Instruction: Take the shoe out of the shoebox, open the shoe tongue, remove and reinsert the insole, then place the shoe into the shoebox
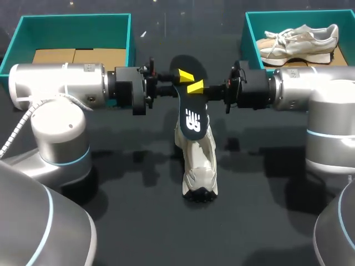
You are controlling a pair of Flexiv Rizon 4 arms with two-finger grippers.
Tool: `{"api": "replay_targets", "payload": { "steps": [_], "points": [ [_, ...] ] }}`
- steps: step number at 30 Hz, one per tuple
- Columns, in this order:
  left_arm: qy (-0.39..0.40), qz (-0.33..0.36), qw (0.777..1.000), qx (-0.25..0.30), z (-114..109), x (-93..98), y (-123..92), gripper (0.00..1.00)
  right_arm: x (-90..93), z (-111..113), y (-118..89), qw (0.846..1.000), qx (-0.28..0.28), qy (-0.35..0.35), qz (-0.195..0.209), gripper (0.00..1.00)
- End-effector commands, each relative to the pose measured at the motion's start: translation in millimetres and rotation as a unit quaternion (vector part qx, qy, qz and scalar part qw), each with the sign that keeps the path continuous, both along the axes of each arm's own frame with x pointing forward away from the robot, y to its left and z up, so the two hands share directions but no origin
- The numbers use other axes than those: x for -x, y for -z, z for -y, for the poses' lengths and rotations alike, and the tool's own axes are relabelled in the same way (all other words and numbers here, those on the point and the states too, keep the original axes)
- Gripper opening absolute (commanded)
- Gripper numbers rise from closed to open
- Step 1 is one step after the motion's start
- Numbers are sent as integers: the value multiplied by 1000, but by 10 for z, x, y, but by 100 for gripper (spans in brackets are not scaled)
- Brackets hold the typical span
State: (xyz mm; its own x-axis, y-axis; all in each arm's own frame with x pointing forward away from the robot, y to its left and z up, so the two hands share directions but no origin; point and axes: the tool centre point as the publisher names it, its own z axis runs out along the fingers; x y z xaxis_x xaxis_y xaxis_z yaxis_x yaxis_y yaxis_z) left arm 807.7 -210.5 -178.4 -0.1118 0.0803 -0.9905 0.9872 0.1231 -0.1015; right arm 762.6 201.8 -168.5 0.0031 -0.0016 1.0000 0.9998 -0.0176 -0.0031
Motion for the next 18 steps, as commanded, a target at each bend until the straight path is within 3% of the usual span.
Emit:
{"api": "replay_targets", "payload": {
  "steps": [1, 3, 9, 10, 11, 13, 18],
  "points": [
    [-2, 2, 1000, 0, 54, -3, 28, 11, 5, -27, 11, 1000, 1, 0, -1, 0],
    [-3, 3, 1000, -1, 65, -4, 39, 0, 8, -30, 16, 1000, 1, 0, -3, 0],
    [-1, 5, 1000, -1, 44, 7, 40, 0, 27, 3, 33, 1000, -2, 1, 3, 0],
    [-1, 5, 1000, -2, 27, 15, 36, 0, 31, 25, 34, 1000, -1, -1, 8, 11],
    [-1, 6, 1000, -2, 3, 21, 31, 0, 36, 56, 36, 1000, 0, -3, 12, 35],
    [0, 8, 1000, -5, -60, 34, 17, 0, 53, 137, 35, 1000, 5, -6, 25, 100],
    [-3, 10, 1000, -10, -246, 72, -27, 0, 93, 368, 51, 997, 47, -19, 59, 100]
  ]
}}
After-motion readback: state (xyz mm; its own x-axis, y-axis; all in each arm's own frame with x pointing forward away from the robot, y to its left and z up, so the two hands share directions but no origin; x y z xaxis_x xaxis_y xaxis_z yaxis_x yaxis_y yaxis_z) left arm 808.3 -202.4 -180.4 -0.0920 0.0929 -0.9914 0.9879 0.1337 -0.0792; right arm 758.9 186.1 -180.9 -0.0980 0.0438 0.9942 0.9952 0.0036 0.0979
